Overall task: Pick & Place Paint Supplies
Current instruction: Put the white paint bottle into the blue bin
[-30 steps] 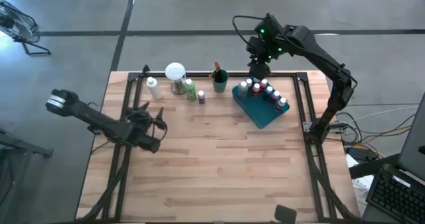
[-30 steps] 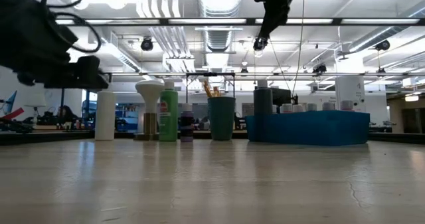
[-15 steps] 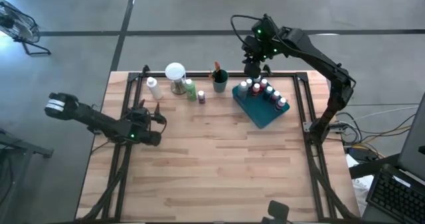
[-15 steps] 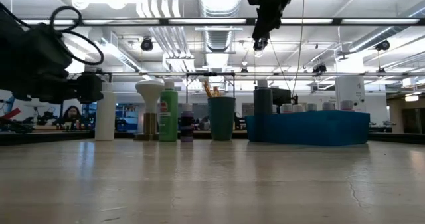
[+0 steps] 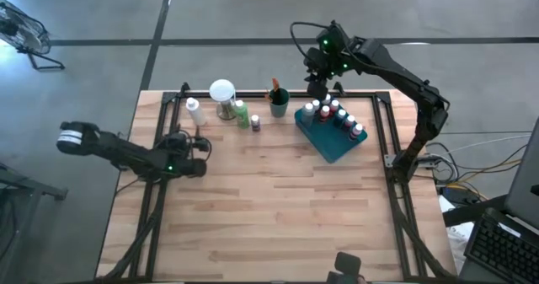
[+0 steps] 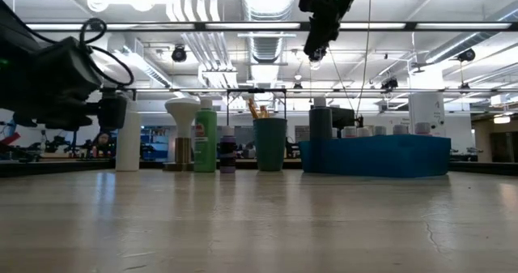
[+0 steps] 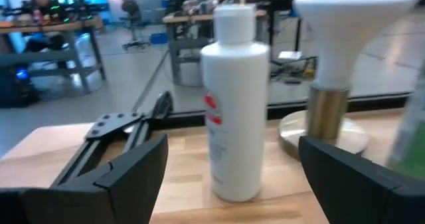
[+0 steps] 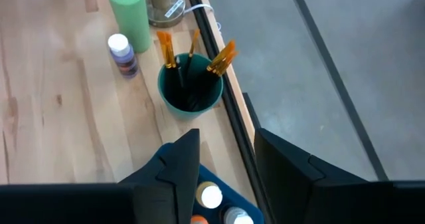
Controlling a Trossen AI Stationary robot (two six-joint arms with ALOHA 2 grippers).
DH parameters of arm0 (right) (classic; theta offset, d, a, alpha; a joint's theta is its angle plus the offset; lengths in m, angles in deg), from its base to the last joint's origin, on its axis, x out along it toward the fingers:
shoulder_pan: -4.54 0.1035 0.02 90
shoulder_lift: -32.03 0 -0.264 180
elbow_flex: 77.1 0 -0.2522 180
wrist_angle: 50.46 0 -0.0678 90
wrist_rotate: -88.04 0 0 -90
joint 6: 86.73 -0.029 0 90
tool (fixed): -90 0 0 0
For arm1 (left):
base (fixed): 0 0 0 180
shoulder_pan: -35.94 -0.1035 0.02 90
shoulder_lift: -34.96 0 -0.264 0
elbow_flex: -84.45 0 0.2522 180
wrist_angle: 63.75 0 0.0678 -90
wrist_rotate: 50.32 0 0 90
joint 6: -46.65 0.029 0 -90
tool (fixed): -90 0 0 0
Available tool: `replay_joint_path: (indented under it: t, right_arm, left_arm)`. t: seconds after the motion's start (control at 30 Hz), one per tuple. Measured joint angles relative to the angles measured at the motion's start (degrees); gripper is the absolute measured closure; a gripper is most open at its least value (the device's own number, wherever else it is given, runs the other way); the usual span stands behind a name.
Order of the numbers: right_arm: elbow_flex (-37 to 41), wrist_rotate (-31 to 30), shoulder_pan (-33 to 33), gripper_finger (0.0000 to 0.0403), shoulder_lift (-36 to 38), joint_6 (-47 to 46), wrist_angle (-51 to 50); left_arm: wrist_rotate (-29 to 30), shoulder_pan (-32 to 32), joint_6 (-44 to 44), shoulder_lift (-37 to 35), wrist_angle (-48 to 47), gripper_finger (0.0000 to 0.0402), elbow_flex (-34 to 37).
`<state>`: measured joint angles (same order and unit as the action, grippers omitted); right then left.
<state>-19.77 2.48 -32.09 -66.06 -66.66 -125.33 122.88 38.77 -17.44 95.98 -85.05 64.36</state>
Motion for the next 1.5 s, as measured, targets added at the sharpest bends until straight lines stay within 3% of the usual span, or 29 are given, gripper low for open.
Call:
replay_joint_path:
  t: [0.2, 0.3, 0.43, 0.73, 1.0, 1.3, 1.5]
  right_arm:
    - [-0.2, 0.0, 0.0, 0.0240, 0.0, 0.1, 1.3]
    - [-0.2, 0.0, 0.0, 0.0232, 0.0, 0.1, 1.9]
    - [-0.2, 0.0, 0.0, 0.0222, 0.0, 0.1, 1.8]
    - [-0.2, 0.0, 0.0, 0.0204, 0.0, 1.1, 1.8]
    - [-0.2, 0.0, 0.0, 0.0210, 0.0, 1.2, 1.4]
    - [-0.2, 0.0, 0.0, 0.0232, 0.0, 2.6, 1.5]
    - [-0.2, 0.0, 0.0, 0.0245, 0.0, 2.7, 1.6]
  left_arm:
    - [-6.3, -6.8, 3.4, 3.3, 8.6, 0.0060, 0.0]
    - [-9.2, -9.7, 16.0, 5.6, 19.4, 0.0060, 0.0]
    - [-8.2, -11.6, 29.8, 8.2, 29.6, 0.0060, 0.0]
    - [-8.9, -16.2, 25.2, 11.2, 29.4, 0.0060, 0.0]
    - [-10.2, -16.5, 25.0, 11.1, 29.5, 0.0060, -1.9]
    - [-5.0, -18.9, 29.3, 11.7, 29.4, 0.0060, -3.1]
    - [-10.3, -22.7, 28.9, 12.9, 30.0, 0.0060, -3.0]
